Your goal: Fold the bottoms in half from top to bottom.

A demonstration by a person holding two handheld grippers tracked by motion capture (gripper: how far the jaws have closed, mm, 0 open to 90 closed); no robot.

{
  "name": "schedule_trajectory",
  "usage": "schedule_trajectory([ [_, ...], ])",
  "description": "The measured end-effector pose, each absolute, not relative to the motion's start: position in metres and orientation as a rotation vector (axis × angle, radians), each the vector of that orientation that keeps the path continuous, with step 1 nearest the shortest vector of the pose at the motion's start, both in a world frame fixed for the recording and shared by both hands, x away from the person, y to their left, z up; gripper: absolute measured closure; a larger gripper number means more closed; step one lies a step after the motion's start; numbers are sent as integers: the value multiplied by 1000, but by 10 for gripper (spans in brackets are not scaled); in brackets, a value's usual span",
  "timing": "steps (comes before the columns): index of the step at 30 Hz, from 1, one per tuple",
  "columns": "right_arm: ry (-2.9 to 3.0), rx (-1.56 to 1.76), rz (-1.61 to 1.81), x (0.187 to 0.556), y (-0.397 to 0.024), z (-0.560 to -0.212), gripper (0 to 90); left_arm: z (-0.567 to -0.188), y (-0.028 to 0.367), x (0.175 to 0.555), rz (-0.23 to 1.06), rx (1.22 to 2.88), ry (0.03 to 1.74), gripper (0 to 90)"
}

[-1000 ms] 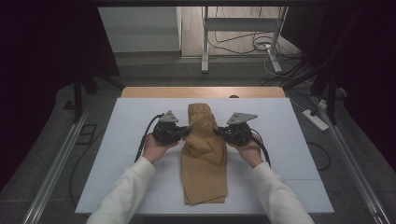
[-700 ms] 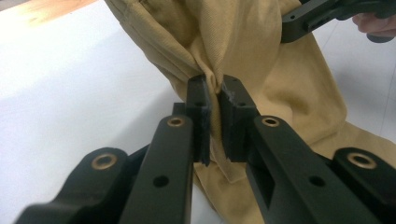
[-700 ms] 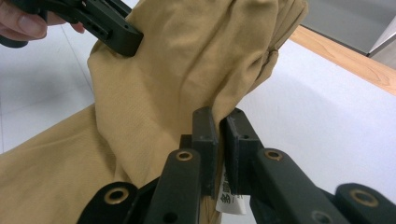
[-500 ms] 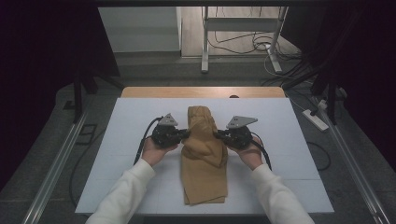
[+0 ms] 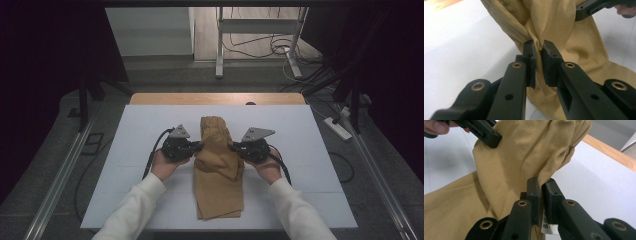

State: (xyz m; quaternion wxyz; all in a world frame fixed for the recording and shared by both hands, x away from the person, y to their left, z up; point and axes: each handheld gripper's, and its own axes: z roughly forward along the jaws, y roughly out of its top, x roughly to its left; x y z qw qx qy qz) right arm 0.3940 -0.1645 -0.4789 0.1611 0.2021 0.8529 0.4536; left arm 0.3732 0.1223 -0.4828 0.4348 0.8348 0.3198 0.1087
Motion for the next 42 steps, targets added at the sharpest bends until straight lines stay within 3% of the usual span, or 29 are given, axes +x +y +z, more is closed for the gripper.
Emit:
schedule_trajectory([
  [42,2506,520,1278,364,-165,-489,823,-502,125,357,218,2129,803,784],
])
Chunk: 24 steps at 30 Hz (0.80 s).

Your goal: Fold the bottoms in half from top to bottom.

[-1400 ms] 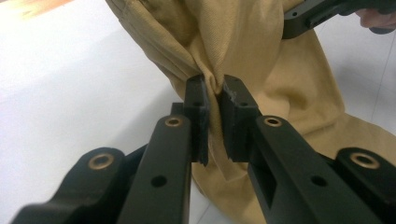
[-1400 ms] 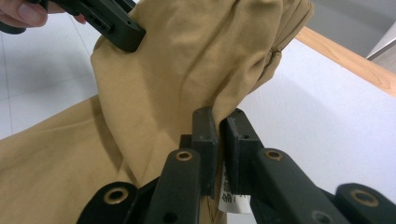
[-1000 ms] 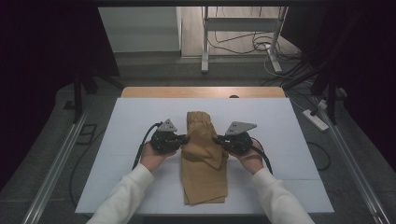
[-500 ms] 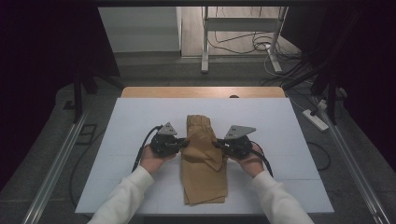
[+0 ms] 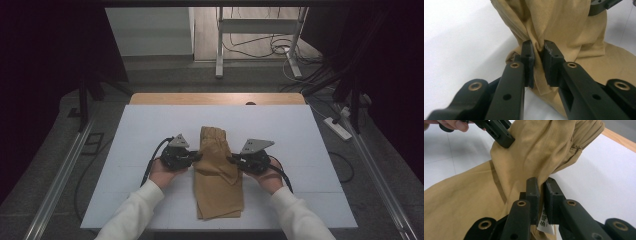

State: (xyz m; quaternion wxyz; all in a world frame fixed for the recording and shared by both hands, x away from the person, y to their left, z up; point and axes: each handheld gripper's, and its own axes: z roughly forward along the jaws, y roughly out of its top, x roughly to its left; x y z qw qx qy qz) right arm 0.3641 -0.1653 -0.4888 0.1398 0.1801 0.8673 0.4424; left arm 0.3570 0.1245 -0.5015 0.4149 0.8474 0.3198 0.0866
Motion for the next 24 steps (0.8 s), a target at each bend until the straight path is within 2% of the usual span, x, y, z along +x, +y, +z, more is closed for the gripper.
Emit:
schedule_trajectory([
  [24,2570,497,1254,351,-166,-501,819,-508,124,347,173,2154,801,773],
])
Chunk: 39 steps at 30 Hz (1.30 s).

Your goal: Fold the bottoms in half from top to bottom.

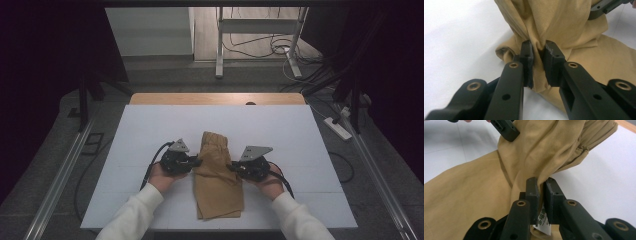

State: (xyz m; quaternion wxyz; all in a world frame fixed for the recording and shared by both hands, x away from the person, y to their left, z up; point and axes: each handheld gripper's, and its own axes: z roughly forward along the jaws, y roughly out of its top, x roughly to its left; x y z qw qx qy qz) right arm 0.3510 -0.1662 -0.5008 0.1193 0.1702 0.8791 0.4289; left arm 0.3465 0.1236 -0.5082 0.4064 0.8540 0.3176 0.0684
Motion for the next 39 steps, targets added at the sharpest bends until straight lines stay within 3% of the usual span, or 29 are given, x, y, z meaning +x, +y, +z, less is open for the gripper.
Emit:
schedule_trajectory([
  [39,2601,473,1242,321,-167,-510,772,-512,124,327,157,2193,754,780],
])
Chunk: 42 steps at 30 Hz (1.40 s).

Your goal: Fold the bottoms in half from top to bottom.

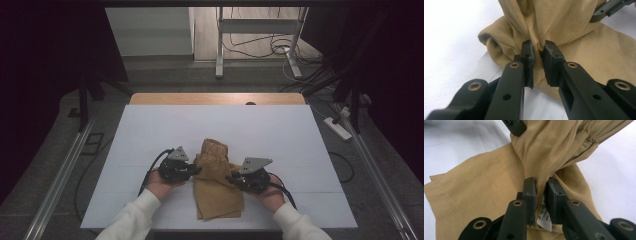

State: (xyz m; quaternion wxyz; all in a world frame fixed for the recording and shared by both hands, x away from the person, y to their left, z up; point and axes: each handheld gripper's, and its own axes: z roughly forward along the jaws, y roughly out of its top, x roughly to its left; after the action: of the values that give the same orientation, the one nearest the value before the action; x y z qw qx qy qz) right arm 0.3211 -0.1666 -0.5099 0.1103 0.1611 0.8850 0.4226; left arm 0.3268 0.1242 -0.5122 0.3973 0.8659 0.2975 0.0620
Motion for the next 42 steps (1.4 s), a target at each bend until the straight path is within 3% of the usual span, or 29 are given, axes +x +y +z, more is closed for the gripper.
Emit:
schedule_trajectory([
  [9,2592,522,1277,323,-168,-508,683,-512,124,325,169,2201,737,796],
  [16,2611,492,1246,319,-167,-509,798,-512,125,319,164,2209,723,798],
  [37,2651,448,1206,309,-169,-517,799,-514,126,313,137,2209,721,783],
  [42,2651,448,1205,310,-169,-518,799,-512,128,317,105,2189,776,701],
])
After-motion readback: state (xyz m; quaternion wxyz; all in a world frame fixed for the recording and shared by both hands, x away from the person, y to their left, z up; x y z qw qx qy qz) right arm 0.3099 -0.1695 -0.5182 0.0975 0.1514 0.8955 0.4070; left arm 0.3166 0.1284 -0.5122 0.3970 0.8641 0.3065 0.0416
